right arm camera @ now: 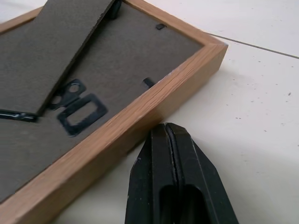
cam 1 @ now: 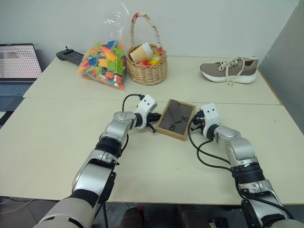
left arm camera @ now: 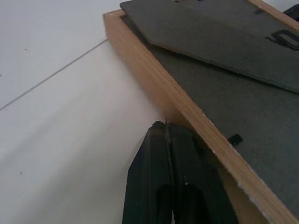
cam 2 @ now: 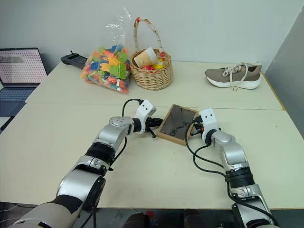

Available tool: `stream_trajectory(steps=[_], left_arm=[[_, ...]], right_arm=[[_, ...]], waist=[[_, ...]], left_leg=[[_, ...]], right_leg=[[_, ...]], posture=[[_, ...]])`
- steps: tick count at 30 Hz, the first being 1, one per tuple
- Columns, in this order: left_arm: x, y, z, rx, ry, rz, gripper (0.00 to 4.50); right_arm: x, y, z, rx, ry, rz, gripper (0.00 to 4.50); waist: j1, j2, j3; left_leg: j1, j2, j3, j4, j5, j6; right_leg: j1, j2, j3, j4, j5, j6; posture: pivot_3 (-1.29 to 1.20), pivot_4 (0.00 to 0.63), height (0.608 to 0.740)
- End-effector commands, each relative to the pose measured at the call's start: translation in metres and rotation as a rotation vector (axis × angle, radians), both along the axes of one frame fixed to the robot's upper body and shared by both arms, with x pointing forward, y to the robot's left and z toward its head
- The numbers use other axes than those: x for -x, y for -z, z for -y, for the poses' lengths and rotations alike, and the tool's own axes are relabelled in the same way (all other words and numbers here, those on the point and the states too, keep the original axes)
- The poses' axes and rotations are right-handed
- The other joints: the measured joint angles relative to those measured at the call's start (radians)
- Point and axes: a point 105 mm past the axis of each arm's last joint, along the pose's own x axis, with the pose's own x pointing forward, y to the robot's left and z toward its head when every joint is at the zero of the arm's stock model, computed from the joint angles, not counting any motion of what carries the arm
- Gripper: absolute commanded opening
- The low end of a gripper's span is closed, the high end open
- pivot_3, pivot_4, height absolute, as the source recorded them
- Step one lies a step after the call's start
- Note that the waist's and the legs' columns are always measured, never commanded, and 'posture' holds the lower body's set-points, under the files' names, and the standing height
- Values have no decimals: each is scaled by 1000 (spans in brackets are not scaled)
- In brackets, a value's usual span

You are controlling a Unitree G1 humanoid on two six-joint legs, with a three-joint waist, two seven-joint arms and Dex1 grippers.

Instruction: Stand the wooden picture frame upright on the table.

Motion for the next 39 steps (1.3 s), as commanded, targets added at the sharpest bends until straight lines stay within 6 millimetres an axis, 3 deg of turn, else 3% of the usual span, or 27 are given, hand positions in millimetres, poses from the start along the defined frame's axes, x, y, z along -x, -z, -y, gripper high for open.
stream_trajectory(steps=[1,6,11,20,22,27,32,39], left_arm=[[25,-9,5,-12,99,-13,23],[64,-2,-23,-71,98,-75,23],[97,2,-50,-119,80,-142,23],[132,13,-119,-252,-14,-232,23],[137,10,-123,-154,-52,-279,23],[155,-18,-100,250,-28,-474,984],[160,-28,-95,445,-56,-659,1839],[154,-10,-86,571,-85,-801,3308]], right_arm=[[16,-16,-35,-39,-145,40,0],[41,-14,-57,-30,-298,-1,0],[69,-10,-62,34,-429,-49,0],[74,0,-10,195,-356,-49,0],[76,1,-3,196,-357,-48,0],[75,8,4,195,-366,-54,0],[68,7,-1,198,-392,-21,0],[68,8,-28,186,-464,5,0]], waist=[[-3,0,0],[-11,1,0],[-9,1,0],[-11,1,0],[-11,1,0],[-11,0,0],[-11,-3,-2],[-12,-3,-2]], left_leg=[[0,0,-1,0,0,-1],[1,1,-5,-1,0,-1],[1,0,-8,0,-1,2],[3,0,-8,0,-1,3],[5,0,-8,-1,-1,3],[5,0,-7,-1,-2,3],[5,0,-8,0,-2,3],[7,1,-9,-1,-2,2]], right_leg=[[0,0,0,0,0,0],[0,0,2,1,0,0],[1,0,-1,1,0,0],[3,0,-1,-1,0,0],[4,0,0,-1,0,0],[5,0,-1,-1,-1,0],[5,1,-3,-1,-1,0],[5,1,-1,0,0,0]], posture=[[0,150,740],[0,150,740],[0,150,740],[0,150,740],[0,150,740],[0,150,740],[0,150,740],[0,150,740]])
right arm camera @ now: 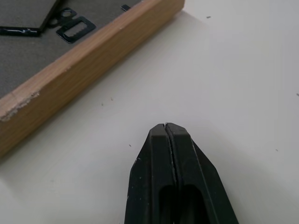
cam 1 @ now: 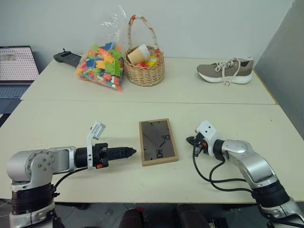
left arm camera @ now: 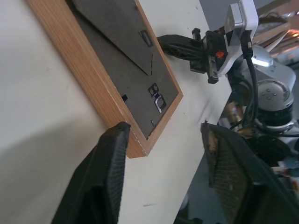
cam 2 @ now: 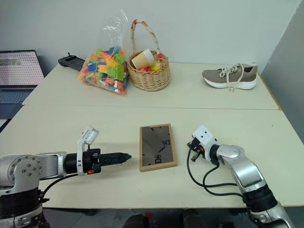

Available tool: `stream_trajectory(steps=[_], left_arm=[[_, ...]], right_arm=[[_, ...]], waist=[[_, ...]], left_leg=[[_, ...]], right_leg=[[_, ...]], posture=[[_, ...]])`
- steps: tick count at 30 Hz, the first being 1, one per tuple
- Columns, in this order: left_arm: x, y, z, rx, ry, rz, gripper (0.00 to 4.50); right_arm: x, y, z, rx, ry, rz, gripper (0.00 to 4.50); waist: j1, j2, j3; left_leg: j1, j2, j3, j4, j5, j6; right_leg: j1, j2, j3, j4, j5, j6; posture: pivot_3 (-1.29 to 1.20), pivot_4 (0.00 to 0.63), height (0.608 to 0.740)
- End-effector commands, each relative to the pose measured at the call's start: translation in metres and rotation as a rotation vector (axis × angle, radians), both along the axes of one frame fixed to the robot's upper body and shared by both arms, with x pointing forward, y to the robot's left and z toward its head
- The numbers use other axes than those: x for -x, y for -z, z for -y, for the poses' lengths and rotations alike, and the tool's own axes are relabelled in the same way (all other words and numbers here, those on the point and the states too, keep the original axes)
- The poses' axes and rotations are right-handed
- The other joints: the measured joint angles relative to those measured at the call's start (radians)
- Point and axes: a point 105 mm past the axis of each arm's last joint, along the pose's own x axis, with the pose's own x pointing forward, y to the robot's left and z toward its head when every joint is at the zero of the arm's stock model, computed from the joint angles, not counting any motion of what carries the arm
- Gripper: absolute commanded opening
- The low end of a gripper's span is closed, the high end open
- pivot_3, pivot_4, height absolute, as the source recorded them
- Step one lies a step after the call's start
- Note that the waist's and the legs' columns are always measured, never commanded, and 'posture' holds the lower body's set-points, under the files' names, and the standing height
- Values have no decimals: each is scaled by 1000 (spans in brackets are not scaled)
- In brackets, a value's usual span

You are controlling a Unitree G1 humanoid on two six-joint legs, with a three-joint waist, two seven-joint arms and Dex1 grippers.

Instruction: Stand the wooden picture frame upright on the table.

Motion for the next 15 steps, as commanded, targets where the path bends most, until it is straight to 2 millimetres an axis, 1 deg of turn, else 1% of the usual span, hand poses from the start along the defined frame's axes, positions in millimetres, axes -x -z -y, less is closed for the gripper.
stream_trajectory(steps=[1,2,6,7,10,13,15], left_arm=[[-2,8,3,24,-12,-47,3450],[-2,9,4,27,-12,-54,3755],[-6,28,10,21,-33,-105,4491],[-7,31,11,23,-36,-113,4491],[-6,40,25,28,-2,-120,4491],[-8,45,49,50,35,-118,4491],[-8,45,59,62,50,-110,4491]], right_arm=[[4,-5,-17,-3,-66,29,0],[5,-5,-19,-3,-72,28,0],[7,-8,-34,-33,-98,24,0],[7,-8,-37,-41,-103,22,0],[10,-8,-48,-58,-122,12,0],[13,-11,-59,-82,-145,6,0],[14,-13,-63,-103,-147,-2,0]], waist=[[2,0,0],[2,0,0],[2,0,0],[1,0,0],[3,1,-1],[6,2,-4],[12,2,-5]], left_leg=[[0,0,0,0,0,0],[0,0,0,0,0,0],[0,-1,0,0,0,0],[0,0,0,0,0,0],[1,0,0,0,0,0],[1,-1,1,0,0,0],[2,-2,2,0,0,0]], right_leg=[[0,0,0,0,0,0],[0,-1,0,0,0,0],[0,-1,0,0,0,0],[0,-1,0,0,0,0],[0,-1,0,0,0,0],[1,-2,1,0,0,0],[2,-3,1,0,0,0]], posture=[[0,150,740],[0,150,740],[0,150,740],[0,150,740],[0,150,740],[0,150,740],[0,150,740]])
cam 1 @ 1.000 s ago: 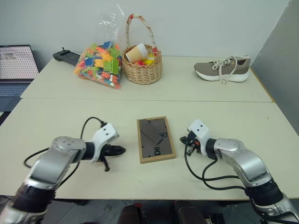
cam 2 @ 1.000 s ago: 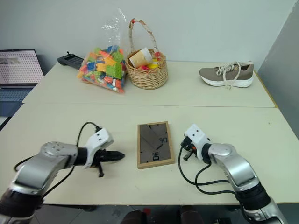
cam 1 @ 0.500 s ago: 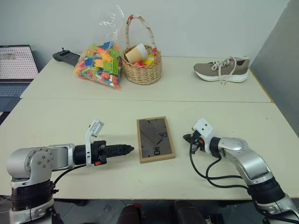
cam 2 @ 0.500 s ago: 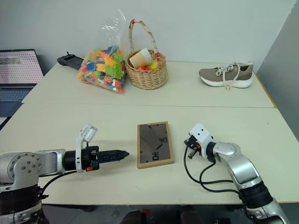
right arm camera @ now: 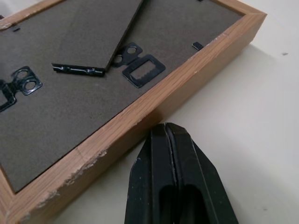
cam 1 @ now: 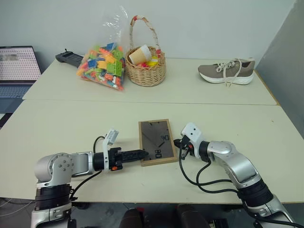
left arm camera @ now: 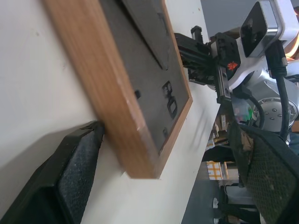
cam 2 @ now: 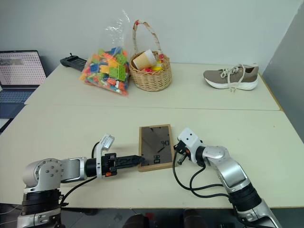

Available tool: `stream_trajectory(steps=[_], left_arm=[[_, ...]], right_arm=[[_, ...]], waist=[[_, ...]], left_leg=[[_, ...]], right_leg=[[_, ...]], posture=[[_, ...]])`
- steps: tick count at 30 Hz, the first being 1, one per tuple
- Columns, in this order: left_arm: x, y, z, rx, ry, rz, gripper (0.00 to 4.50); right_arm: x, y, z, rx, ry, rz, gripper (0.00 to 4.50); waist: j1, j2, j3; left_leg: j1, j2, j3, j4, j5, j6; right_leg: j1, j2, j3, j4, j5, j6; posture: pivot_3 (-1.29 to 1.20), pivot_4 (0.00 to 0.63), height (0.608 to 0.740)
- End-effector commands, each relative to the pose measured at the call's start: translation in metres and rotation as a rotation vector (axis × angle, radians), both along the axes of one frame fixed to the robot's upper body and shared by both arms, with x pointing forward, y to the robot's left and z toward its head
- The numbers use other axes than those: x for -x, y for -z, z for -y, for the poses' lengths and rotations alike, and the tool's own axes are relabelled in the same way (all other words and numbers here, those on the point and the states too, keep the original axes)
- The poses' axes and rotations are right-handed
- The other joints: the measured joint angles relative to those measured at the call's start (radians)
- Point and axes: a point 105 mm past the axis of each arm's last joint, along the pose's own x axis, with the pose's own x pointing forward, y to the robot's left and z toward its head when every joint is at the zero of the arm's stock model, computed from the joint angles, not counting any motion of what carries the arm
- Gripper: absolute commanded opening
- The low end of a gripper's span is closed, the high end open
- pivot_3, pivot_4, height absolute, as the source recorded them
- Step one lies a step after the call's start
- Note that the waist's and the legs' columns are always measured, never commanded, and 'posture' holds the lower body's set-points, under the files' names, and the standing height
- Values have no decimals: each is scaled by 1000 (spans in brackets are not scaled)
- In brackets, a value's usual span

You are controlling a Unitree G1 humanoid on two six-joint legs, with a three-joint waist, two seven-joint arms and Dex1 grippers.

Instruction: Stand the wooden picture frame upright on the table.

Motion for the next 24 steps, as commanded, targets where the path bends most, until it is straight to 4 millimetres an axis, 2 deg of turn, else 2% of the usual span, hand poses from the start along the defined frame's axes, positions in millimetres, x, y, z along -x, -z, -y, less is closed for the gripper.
stream_trajectory(steps=[1,8,9,13,14,18,22,24], left_arm=[[3,10,26,6,49,-31,4491],[-1,8,29,22,15,-8,4491],[-1,7,28,32,8,-9,4132],[-5,-4,22,54,-6,12,3495],[-6,-8,19,57,-10,20,3168],[-10,-19,13,66,-19,38,2352],[-12,-35,11,95,-13,65,1572],[-11,-46,14,106,11,108,1320]], right_arm=[[6,-17,-21,-56,-58,30,0],[4,-14,-14,-50,-19,19,0],[4,-12,-12,-43,-14,18,0],[0,-10,-2,-25,19,24,0],[-2,-10,3,-20,32,29,0],[-9,-15,20,-4,75,54,0],[-20,-31,41,5,113,112,0],[-26,-50,44,-30,116,150,0]], waist=[[7,0,0],[21,0,-1],[21,0,-1],[18,0,0],[18,0,0],[18,-1,0],[18,-1,0],[18,-1,0]], left_leg=[[0,0,0,0,0,0],[0,-1,0,1,0,0],[0,-1,0,1,0,0],[0,-1,0,0,0,0],[0,-1,0,0,0,0],[-1,0,0,0,0,0],[-1,0,0,0,0,0],[-1,0,0,0,0,0]], right_leg=[[0,0,0,0,0,0],[0,-1,0,-1,0,0],[0,-1,0,-1,0,0],[0,0,0,-1,0,0],[0,0,0,-1,0,0],[0,0,0,-1,0,0],[-1,0,0,-1,0,0],[-1,0,0,-1,0,0]], posture=[[0,150,740],[0,150,740],[0,150,740],[0,150,740],[0,150,740],[0,150,740],[0,150,740],[0,150,740]])
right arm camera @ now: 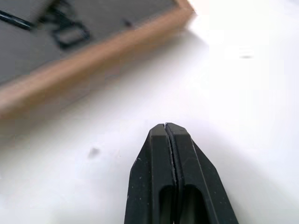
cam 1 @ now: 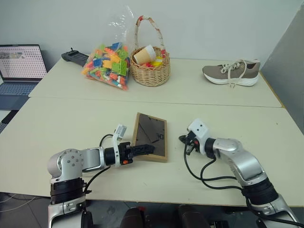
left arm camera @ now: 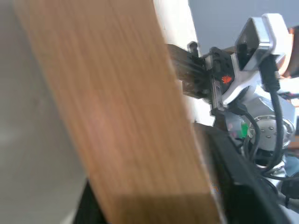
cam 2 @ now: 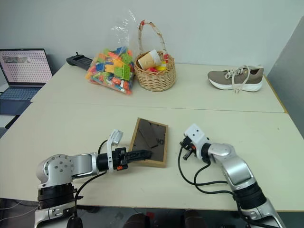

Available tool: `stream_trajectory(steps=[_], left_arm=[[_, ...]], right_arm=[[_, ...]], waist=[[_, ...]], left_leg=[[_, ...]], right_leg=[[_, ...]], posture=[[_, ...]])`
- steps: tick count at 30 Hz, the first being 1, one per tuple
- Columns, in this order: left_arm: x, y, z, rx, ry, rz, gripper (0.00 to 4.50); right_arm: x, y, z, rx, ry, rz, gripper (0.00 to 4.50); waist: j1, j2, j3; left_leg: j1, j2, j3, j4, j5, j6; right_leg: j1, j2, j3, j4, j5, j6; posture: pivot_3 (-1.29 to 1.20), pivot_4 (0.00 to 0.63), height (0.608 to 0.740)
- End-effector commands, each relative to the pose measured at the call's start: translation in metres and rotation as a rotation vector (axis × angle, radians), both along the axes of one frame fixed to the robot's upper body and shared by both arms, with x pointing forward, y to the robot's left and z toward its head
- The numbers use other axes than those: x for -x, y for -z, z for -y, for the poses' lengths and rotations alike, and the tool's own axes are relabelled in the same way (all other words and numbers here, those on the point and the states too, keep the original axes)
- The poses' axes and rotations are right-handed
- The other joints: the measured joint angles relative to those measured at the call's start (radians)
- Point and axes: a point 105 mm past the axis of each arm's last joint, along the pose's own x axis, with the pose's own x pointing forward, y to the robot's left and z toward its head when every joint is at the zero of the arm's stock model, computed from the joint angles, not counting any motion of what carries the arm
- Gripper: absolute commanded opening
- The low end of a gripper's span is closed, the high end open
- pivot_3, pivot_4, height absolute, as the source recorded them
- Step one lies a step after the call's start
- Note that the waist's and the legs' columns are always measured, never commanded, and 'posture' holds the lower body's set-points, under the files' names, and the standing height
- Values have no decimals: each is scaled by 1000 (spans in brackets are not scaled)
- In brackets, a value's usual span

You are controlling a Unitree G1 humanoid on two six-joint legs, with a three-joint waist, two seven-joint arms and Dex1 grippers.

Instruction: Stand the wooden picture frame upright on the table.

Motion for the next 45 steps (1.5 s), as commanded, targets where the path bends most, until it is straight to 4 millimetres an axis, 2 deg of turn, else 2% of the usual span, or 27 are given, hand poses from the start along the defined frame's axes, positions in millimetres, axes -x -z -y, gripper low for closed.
stream_trajectory(steps=[1,4,7,8,12,15,21,24,27,29,31,33,37,40,42,44,45], left_arm=[[1,-35,7,53,59,130,1315],[1,-46,10,26,84,197,1315],[-4,-63,15,-11,130,310,1315],[-7,-69,16,-19,139,347,1315],[-9,-80,19,-51,185,470,1315],[-13,-83,19,-71,189,515,1315],[-11,-95,24,-30,196,564,1315],[-9,-89,23,-37,194,553,1315],[-9,-87,20,-36,186,540,1315],[-9,-84,17,-42,180,528,1315],[-9,-80,16,-52,178,519,1315],[-8,-80,14,-35,177,508,1315],[-7,-77,12,-19,163,470,1315],[-6,-77,13,35,153,401,1315],[-6,-79,13,71,142,365,1315],[-7,-79,14,109,131,317,1315],[-6,-80,16,131,136,298,1315]], right_arm=[[-13,-49,3,-94,-17,120,0],[-14,-79,-6,-195,-83,106,0],[-3,-128,-30,-413,-258,16,464],[0,-140,-36,-462,-308,-10,730],[0,-162,-45,-537,-377,-61,1720],[-7,-171,-54,-560,-381,-78,2440],[-17,-161,-68,-468,-366,-60,3798],[0,-166,-79,-509,-475,-91,4428],[25,-167,-84,-527,-604,-121,4428],[37,-166,-78,-540,-664,-155,4428],[40,-167,-71,-552,-673,-169,4428],[40,-170,-59,-566,-658,-172,4428],[30,-165,-21,-514,-514,-110,4428],[8,-157,9,-326,-307,137,4428],[1,-152,21,-175,-251,319,4428],[-6,-138,35,224,-243,713,4428],[-4,-128,34,485,-305,938,4428]], waist=[[0,0,0],[-5,0,2],[-9,0,3],[-10,0,3],[-9,0,3],[-9,0,3],[-9,1,3],[-9,1,3],[-8,1,3],[-7,1,3],[-7,1,3],[-7,1,3],[0,1,3],[0,0,3],[0,0,3],[-2,0,4],[0,0,3]], left_leg=[[0,0,0,0,0,0],[0,0,0,0,0,0],[0,1,-1,-1,1,-2],[0,1,-1,-1,1,-2],[0,2,-1,-2,1,-2],[-1,1,1,-2,0,-1],[-3,1,0,-1,0,0],[-5,1,0,-1,0,0],[-6,2,-1,-1,0,0],[-7,2,-2,-1,0,0],[-7,2,-2,-1,0,0],[-7,1,-1,0,0,0],[-7,1,-2,0,0,0],[-8,1,-1,0,0,0],[-8,1,-1,0,0,0],[-7,1,0,0,0,0],[-8,1,0,0,0,0]], right_leg=[[0,0,0,0,0,0],[-1,0,0,1,0,0],[-1,1,0,1,0,0],[-1,1,0,0,0,0],[-1,0,-1,-2,0,0],[-1,-1,0,-2,0,0],[-3,0,-1,-2,0,0],[-4,0,-1,-2,0,0],[-5,0,-2,-2,0,0],[-5,-1,-3,-2,0,0],[-5,-1,-3,-2,0,0],[-5,-1,-3,-2,0,0],[-5,0,-3,-2,0,0],[-5,-1,-3,-3,0,0],[-5,0,-3,-3,0,0],[-5,0,-3,-3,0,0],[-5,0,-3,-2,0,0]], posture=[[0,150,740],[0,150,740],[0,150,740],[0,150,740],[0,150,740],[0,150,740],[0,150,740],[0,150,740],[0,150,740],[0,150,740],[0,150,740],[0,150,740],[0,150,740],[0,150,740],[0,150,740],[0,150,740],[0,150,740]])
